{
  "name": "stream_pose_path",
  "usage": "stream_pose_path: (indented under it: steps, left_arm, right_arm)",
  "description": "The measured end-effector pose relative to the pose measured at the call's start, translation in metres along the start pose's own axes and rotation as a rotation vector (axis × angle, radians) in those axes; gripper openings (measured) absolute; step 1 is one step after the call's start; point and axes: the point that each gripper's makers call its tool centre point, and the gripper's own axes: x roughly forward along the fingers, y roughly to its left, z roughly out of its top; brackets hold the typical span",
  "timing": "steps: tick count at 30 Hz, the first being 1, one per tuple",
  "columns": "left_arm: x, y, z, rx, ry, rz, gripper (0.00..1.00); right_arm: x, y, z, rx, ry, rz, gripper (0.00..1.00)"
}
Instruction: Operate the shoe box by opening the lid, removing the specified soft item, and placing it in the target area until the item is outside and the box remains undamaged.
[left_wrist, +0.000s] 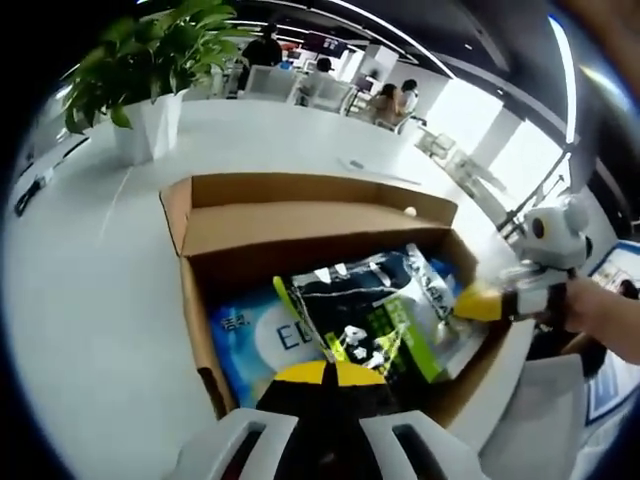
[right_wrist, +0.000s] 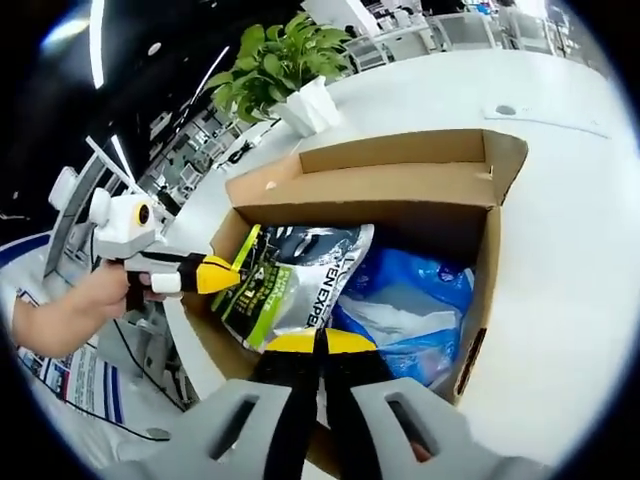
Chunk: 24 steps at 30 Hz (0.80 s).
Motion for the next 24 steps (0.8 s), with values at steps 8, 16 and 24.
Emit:
stream_pose_path:
  steps: [8, 16, 24]
  left_arm:
    - [-0.007, -0.009, 0.006, 0.014, -0.011, -0.021, 0.00]
    - [-0.020, -0.035, 0.022, 0.024, -0.040, 0.013, 0.00]
    - [-0.022, -0.066, 0.027, 0.028, -0.051, 0.041, 0.00]
  right_arm:
    - [-0.012, 0.006, 0.005, -0.001, -0.021, -0.019, 0.00]
    - [-0.037, 0.007, 0.018, -0.030, -0.046, 0.020, 0.00]
    - [-0.068, 0.004, 0.016, -0.055, -0.058, 0.047, 0.00]
